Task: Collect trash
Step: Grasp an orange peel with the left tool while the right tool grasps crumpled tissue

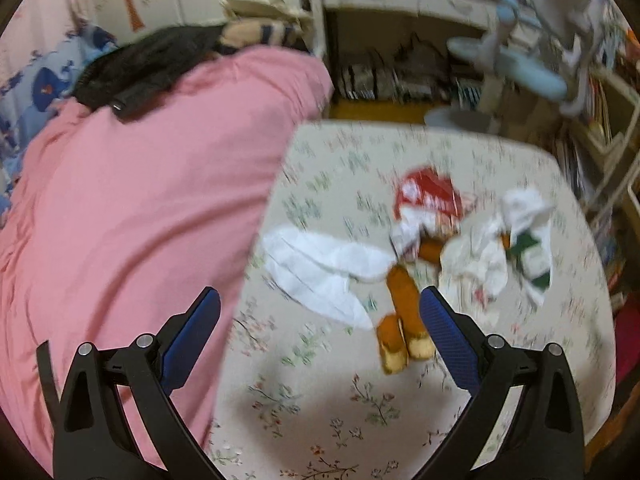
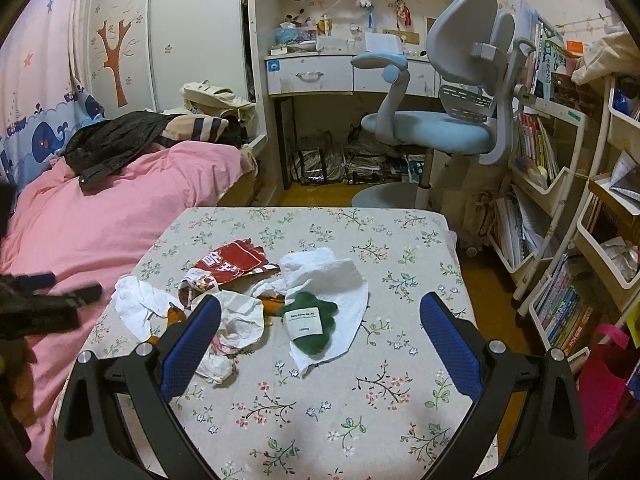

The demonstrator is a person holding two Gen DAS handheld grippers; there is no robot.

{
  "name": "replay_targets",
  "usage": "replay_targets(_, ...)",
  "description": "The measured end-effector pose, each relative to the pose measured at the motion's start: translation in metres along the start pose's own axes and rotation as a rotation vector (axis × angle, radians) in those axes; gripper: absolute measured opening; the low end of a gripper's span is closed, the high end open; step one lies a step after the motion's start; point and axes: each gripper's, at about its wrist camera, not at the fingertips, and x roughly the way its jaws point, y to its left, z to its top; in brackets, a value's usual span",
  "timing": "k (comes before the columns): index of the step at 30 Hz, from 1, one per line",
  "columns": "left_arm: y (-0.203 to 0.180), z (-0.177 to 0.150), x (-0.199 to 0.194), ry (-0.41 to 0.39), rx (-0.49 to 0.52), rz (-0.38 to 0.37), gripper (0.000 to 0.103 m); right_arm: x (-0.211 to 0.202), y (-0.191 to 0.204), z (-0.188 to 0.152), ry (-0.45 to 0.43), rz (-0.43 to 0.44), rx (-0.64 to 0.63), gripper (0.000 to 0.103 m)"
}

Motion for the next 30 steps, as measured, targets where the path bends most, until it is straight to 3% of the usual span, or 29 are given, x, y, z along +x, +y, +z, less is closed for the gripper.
replay_targets(4, -0.006, -0.002, 0.033, 0.094, 0.014, -0.027, 0.096, 0.000, -0.001, -0.001, 0.008, 0.022, 0.006, 0.096)
replay_targets(9, -0.006, -0.010, 0.063, 0.199, -0.017, -0.093, 0.071, 0.002, -0.003, -0.002, 0.029, 0.053, 0.014, 0.096)
replay_targets(14, -0.011, -0.015, 0.070, 0.235, -0.025, -0.159, 0.065, 0.004, -0.004, -0.003, 0.041, 0.069, 0.020, 0.096)
replay_targets(16, -0.020, -0.018, 0.069, 0.232, 0.006, -0.163, 0.057, 0.004, -0.002, -0.004, 0.042, 0.071, 0.016, 0.096)
replay_targets(18, -0.030, -0.022, 0.070, 0.257, 0.045, -0.181, 0.032, 0.005, 0.000, -0.004, 0.049, 0.077, 0.011, 0.096)
replay_targets(20, -0.038, -0.023, 0.067, 0.255, 0.083, -0.183, 0.019, 0.007, 0.002, -0.006, 0.059, 0.084, 0.005, 0.096)
replay_targets(25, -0.028, -0.011, 0.037, 0.183, 0.066, -0.214, 0.018, 0.015, 0.011, -0.010, 0.098, 0.119, -0.022, 0.096)
replay_targets(30, 0.001, 0.008, -0.013, 0.018, -0.027, -0.246, 0.018, 0.033, 0.033, -0.023, 0.194, 0.213, -0.051, 0.096)
